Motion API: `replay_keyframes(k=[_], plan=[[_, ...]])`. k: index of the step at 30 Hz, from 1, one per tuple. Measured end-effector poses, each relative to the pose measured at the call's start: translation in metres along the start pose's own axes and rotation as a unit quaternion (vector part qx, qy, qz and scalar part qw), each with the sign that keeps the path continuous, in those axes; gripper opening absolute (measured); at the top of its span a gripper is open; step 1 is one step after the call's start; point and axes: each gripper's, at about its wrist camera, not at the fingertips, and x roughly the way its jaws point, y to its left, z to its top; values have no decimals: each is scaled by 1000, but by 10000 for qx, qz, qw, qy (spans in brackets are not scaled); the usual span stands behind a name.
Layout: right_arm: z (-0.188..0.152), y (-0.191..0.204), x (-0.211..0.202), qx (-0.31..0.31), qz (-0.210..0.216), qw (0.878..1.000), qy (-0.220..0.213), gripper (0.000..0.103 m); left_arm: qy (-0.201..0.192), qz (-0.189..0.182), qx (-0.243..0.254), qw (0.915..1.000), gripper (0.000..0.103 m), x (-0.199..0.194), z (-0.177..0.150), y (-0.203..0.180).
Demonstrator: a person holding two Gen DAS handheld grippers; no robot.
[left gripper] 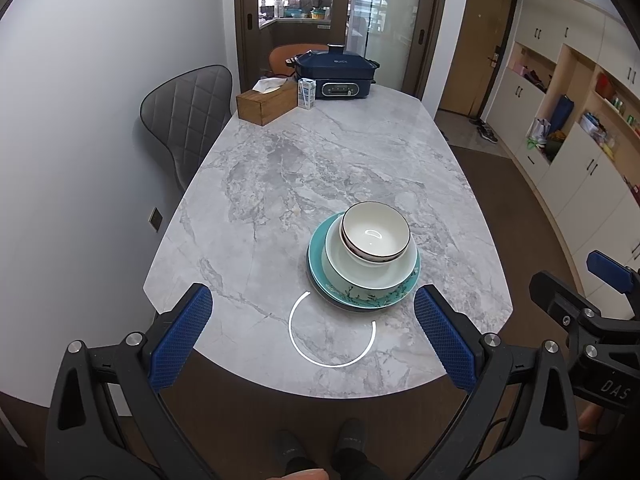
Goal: Organize plates and bowls
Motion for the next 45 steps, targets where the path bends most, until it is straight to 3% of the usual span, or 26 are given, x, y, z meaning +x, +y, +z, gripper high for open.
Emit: replay_keyframes(k=[45], plan=[[0, 0, 1, -2, 11, 10000, 31, 103, 83, -59, 27, 9999, 102, 7, -5, 4]])
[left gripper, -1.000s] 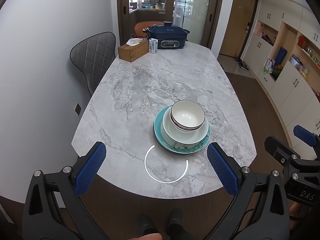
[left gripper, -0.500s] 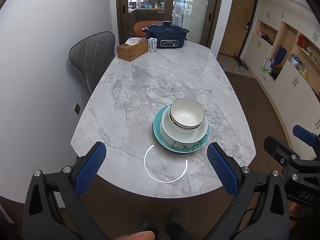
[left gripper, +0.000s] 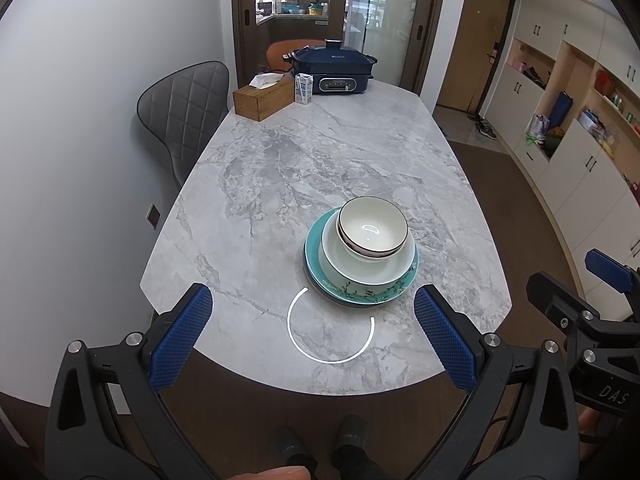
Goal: Organize plates and bowls
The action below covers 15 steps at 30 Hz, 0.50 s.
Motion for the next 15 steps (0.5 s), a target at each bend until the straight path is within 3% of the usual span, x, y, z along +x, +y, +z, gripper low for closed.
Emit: replay_keyframes(k=[15], plan=[[-3, -1, 2, -2, 13, 10000, 14, 103, -4, 36, 117, 9999, 102, 8, 5, 6]])
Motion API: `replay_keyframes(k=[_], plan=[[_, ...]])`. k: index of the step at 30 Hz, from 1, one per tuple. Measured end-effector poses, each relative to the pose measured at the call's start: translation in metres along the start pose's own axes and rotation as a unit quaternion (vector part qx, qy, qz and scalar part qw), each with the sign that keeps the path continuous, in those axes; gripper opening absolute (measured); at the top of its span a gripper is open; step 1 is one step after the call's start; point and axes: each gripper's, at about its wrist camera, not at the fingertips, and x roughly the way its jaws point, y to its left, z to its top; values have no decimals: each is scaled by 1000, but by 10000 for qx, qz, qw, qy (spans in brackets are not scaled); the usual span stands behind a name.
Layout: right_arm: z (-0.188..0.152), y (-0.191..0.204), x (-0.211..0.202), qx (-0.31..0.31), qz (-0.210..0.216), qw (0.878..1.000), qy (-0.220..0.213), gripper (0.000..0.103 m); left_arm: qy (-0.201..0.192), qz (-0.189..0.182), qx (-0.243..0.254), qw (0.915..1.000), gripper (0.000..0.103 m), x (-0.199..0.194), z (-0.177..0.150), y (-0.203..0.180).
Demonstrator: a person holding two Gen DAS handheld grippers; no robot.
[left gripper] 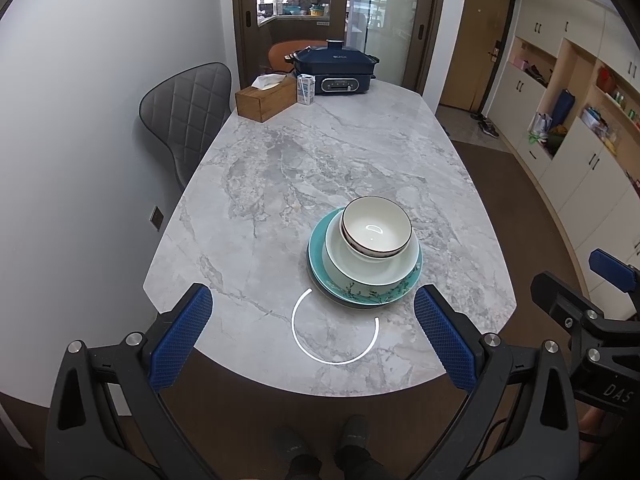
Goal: Organize plates and bowls
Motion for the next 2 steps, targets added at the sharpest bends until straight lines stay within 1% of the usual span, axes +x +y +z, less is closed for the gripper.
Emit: replay_keyframes(k=[2], plan=[[0, 0, 0, -3, -1, 10000, 2, 103, 15, 11, 3, 10000, 102, 2, 1, 1]])
